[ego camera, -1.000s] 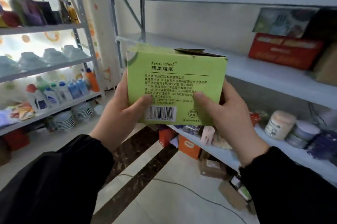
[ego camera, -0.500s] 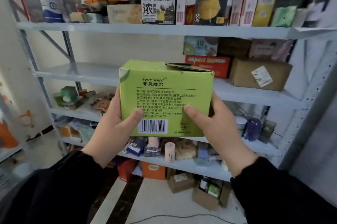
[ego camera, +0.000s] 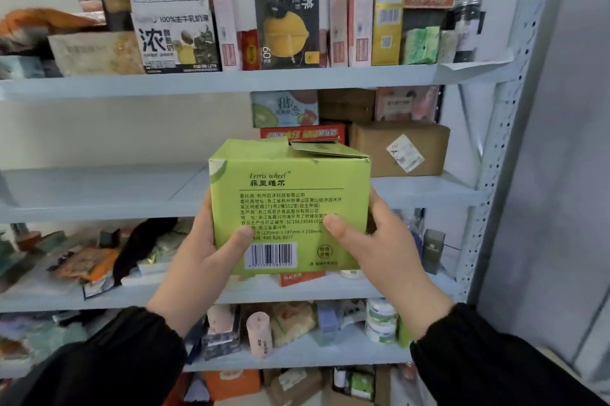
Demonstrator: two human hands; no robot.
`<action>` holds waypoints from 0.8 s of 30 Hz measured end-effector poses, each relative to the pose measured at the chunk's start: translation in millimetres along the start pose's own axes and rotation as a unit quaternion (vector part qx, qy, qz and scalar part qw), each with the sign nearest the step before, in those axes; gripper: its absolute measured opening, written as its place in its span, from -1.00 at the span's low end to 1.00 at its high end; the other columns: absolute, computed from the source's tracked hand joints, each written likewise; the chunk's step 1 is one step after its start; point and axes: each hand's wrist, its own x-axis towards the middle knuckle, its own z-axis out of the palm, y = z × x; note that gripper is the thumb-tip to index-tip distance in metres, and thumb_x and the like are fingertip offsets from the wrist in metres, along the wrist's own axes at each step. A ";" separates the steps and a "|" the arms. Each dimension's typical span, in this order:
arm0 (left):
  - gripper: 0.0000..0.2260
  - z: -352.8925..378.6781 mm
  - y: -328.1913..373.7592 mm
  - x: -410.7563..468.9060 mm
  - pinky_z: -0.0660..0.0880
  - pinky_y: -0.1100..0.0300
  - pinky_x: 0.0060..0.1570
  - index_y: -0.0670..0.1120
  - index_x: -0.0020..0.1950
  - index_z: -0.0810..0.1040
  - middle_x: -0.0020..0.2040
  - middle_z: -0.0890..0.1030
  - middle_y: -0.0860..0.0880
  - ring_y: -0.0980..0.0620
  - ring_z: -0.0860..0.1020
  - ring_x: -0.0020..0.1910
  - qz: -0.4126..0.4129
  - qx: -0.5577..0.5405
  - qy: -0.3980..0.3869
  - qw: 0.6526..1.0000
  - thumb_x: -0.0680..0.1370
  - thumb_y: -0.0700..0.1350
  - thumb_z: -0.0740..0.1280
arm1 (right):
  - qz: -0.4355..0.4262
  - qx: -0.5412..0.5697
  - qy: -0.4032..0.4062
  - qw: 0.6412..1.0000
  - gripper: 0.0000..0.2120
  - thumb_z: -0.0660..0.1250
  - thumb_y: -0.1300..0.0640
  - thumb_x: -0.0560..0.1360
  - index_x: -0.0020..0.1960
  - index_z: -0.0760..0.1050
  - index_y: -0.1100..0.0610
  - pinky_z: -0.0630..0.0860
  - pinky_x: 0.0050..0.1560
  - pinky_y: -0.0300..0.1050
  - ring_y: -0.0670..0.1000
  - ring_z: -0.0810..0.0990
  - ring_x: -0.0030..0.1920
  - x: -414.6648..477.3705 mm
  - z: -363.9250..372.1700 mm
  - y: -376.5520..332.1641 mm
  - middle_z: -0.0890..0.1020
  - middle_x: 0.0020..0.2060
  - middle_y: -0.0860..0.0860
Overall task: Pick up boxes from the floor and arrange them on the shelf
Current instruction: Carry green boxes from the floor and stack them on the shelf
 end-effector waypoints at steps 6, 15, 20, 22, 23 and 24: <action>-0.53 56.6 -36.2 110.3 0.52 0.30 0.07 0.18 0.55 0.27 0.17 0.62 0.39 0.34 0.61 0.14 0.013 0.002 -0.039 0.999 0.65 -0.06 0.28 | 0.009 0.002 0.034 0.999 -0.51 0.49 -0.05 0.51 0.36 0.41 -0.30 0.51 -0.10 -0.50 -0.39 0.62 0.03 95.3 -23.1 56.7 0.64 0.02 -0.49; -0.45 101.3 -105.6 217.6 0.54 0.22 0.12 0.20 0.58 0.19 0.11 0.60 0.47 0.40 0.60 0.09 -0.046 0.007 -0.054 0.997 0.65 -0.04 0.32 | 0.025 -0.023 -0.005 0.999 -0.44 0.48 -0.01 0.54 0.48 0.36 -0.18 0.50 -0.13 -0.51 -0.41 0.60 0.03 211.7 -19.2 134.8 0.66 0.09 -0.32; -0.44 114.1 -145.3 266.0 0.54 0.30 -0.01 0.13 0.57 0.20 0.00 0.58 0.44 0.45 0.58 -0.04 -0.085 0.059 -0.067 0.992 0.62 -0.02 0.36 | 0.054 -0.036 -0.032 0.997 -0.47 0.46 -0.02 0.56 0.42 0.33 -0.31 0.57 0.02 -0.37 -0.41 0.58 0.08 255.3 -4.3 174.6 0.63 0.14 -0.36; -0.43 118.7 -159.8 279.8 0.56 0.24 0.02 0.09 0.57 0.22 0.05 0.54 0.41 0.45 0.57 -0.05 -0.098 0.056 -0.068 0.991 0.62 -0.04 0.38 | 0.072 -0.044 -0.037 0.996 -0.52 0.46 -0.03 0.56 0.32 0.33 -0.40 0.57 0.15 -0.31 -0.46 0.55 0.08 267.0 2.3 186.5 0.61 0.14 -0.39; -0.43 121.2 -164.4 284.9 0.55 0.28 -0.03 0.07 0.57 0.23 0.04 0.55 0.39 0.48 0.57 -0.07 -0.097 0.056 -0.065 0.992 0.61 -0.04 0.39 | 0.080 -0.047 -0.038 0.995 -0.54 0.46 -0.04 0.55 0.28 0.33 -0.41 0.56 0.18 -0.29 -0.47 0.55 0.07 271.7 4.4 190.6 0.61 0.13 -0.39; -0.43 123.0 -167.7 290.0 0.53 0.34 -0.13 0.06 0.56 0.25 0.01 0.57 0.37 0.51 0.55 -0.09 -0.089 0.059 -0.059 0.993 0.60 -0.03 0.40 | 0.083 -0.051 -0.037 0.995 -0.55 0.46 -0.07 0.54 0.28 0.34 -0.41 0.56 0.19 -0.27 -0.46 0.56 0.08 275.8 4.8 192.6 0.62 0.13 -0.38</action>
